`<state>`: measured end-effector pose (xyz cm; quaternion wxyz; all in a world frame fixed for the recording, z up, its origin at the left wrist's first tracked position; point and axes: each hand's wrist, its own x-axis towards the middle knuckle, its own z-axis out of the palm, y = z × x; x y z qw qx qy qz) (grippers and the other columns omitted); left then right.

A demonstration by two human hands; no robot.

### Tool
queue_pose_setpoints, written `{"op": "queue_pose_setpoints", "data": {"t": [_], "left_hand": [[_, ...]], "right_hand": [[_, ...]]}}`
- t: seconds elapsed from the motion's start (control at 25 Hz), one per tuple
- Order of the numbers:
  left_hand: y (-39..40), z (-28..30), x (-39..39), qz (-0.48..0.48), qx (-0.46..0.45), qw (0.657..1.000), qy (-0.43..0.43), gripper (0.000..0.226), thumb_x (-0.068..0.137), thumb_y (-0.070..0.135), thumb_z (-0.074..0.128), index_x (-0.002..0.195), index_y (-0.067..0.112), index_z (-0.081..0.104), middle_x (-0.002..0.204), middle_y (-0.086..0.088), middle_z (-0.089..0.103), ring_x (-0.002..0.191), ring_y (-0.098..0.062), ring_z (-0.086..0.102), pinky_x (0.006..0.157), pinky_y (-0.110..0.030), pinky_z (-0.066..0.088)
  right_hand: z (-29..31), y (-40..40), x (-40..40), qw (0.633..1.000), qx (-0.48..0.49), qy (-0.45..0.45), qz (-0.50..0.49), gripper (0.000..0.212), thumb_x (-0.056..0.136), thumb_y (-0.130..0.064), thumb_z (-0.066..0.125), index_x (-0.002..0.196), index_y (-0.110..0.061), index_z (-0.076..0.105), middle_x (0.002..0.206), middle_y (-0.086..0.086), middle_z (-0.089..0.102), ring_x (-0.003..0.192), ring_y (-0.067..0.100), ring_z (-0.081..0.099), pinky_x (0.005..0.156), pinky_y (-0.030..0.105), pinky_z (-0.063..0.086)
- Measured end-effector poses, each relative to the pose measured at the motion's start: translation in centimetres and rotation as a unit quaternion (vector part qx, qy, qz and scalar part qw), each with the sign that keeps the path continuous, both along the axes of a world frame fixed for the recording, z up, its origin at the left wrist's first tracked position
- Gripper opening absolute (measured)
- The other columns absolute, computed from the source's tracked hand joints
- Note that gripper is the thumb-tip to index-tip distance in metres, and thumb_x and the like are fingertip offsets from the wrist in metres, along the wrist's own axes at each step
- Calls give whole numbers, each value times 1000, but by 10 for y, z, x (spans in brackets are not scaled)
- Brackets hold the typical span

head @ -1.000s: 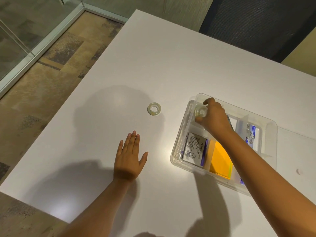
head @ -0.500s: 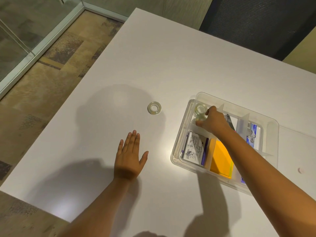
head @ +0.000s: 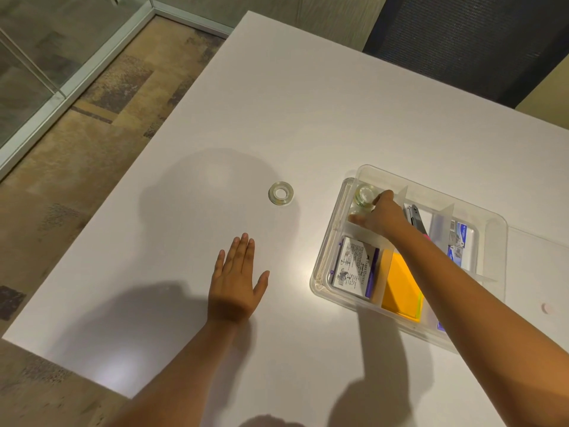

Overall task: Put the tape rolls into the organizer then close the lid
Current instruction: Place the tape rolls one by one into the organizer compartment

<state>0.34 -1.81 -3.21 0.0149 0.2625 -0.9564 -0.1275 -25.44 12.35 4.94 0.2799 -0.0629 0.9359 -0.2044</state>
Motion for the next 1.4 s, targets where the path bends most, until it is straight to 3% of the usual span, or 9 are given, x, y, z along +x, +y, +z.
{"op": "queue_pose_setpoints", "data": {"t": [0.16,0.36,0.52,0.72,0.92,1.12,1.2,1.32,1.4], "left_hand": [[0,-1,1,0,-7,1000,-1,63,91,46,28,139,7,34,147,-10,37,137,-22,27,115,-36,13],[0,-2,1,0,-9,1000,5,63,91,46,29,140,6,33,147,-11,37,137,-22,26,115,-32,6],[0,-5,2,0,-23,1000,19,62,93,46,28,141,7,31,148,-10,35,138,-22,25,115,-34,9],[1,-12,4,0,-50,996,78,58,93,42,37,139,6,35,145,-10,39,136,-22,31,115,-39,23],[2,-15,4,-6,-88,985,147,55,90,37,51,131,2,46,137,-14,49,130,-26,42,105,-46,40],[1,-15,4,-8,-83,986,147,55,88,38,53,129,2,49,134,-15,51,127,-28,45,103,-47,42],[1,-14,3,-8,-74,988,137,56,87,39,53,129,2,49,135,-15,51,128,-28,45,104,-47,41],[0,-14,3,-11,-70,989,126,57,87,39,52,130,2,48,136,-15,50,128,-28,45,104,-47,41],[0,-15,3,-12,-74,989,129,57,87,40,51,129,2,48,135,-16,51,127,-29,46,103,-48,41]], "right_hand": [[-2,2,-2,999,2,37,-4,64,76,-16,72,124,2,34,122,21,51,84,21,46,46,20,28],[-2,-1,-6,998,3,65,22,54,78,-15,71,116,3,38,113,23,54,80,23,46,46,25,29],[6,-4,-4,996,5,85,13,51,77,-16,70,114,0,39,114,22,53,82,27,50,61,33,38],[25,-37,16,959,-82,243,118,36,83,-11,63,115,-4,47,120,19,50,108,33,49,81,37,42],[18,-86,43,941,-55,156,296,55,84,-12,61,135,-11,39,146,17,30,128,36,38,96,41,43],[-4,-112,48,920,37,37,389,75,85,-14,62,146,-21,20,159,6,5,140,32,22,111,43,31],[-12,-113,50,906,52,57,416,69,85,-9,60,144,-18,25,156,7,15,136,34,29,107,45,37],[-16,-110,58,906,24,145,396,47,87,-3,53,132,-12,43,135,13,44,114,37,47,88,44,50],[-14,-105,62,908,18,143,394,45,86,-10,56,130,-11,43,130,13,47,109,36,48,84,43,50]]}}
